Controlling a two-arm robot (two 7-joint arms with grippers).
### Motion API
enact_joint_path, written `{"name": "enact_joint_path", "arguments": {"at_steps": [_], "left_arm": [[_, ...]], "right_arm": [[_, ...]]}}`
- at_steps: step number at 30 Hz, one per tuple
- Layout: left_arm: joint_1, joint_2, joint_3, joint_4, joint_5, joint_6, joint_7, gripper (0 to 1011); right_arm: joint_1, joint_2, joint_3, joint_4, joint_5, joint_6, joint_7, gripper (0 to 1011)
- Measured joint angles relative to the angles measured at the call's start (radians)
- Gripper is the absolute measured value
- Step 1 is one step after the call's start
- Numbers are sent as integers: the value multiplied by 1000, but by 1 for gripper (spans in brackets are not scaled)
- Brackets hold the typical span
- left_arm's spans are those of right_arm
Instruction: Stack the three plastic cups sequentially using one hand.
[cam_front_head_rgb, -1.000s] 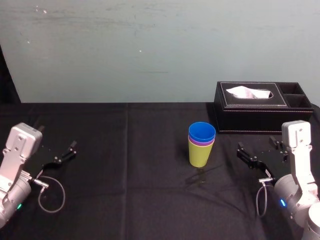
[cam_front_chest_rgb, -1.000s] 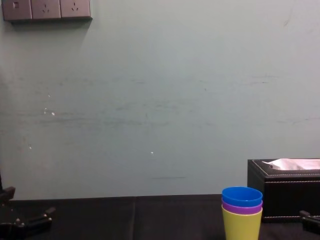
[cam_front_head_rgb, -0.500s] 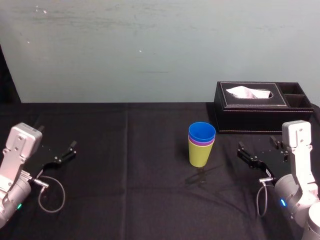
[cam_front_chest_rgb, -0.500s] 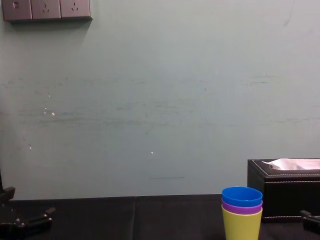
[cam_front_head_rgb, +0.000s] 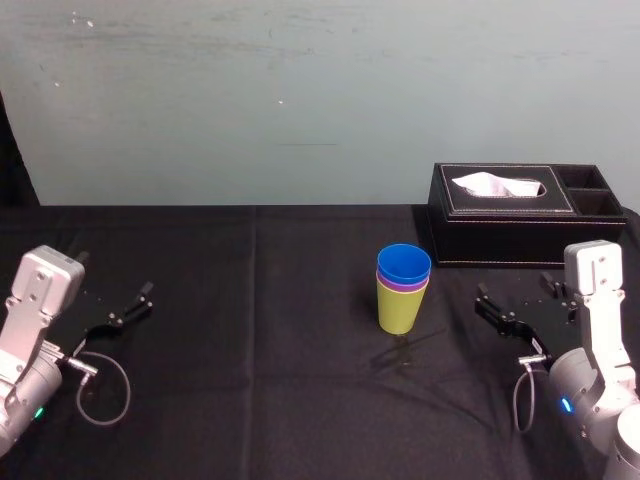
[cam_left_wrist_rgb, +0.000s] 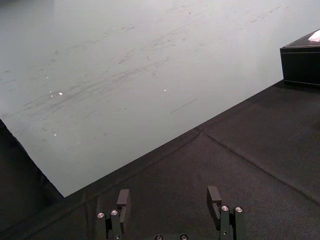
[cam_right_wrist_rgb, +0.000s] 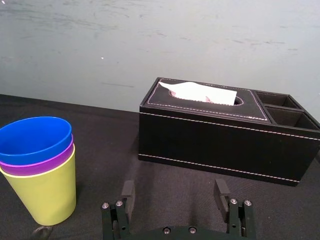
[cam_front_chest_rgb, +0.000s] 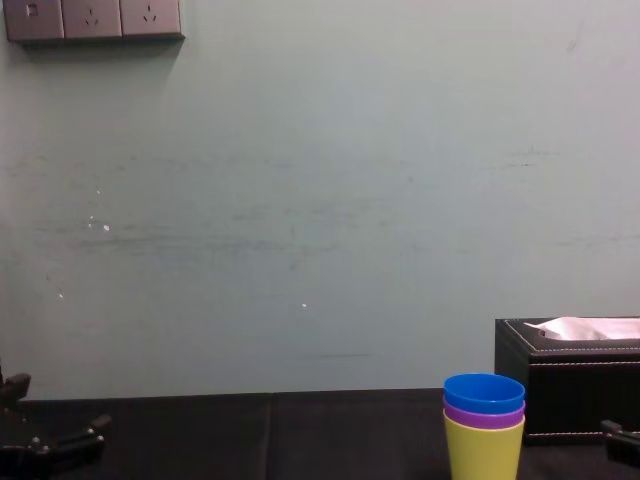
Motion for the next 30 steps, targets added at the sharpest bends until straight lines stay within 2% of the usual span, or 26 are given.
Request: {"name": "enact_joint_path", "arguments": {"at_steps": [30], "left_arm": [[0, 0, 0, 0, 0, 0, 0, 1000]], "right_arm": [[0, 0, 0, 0, 0, 0, 0, 1003]]}}
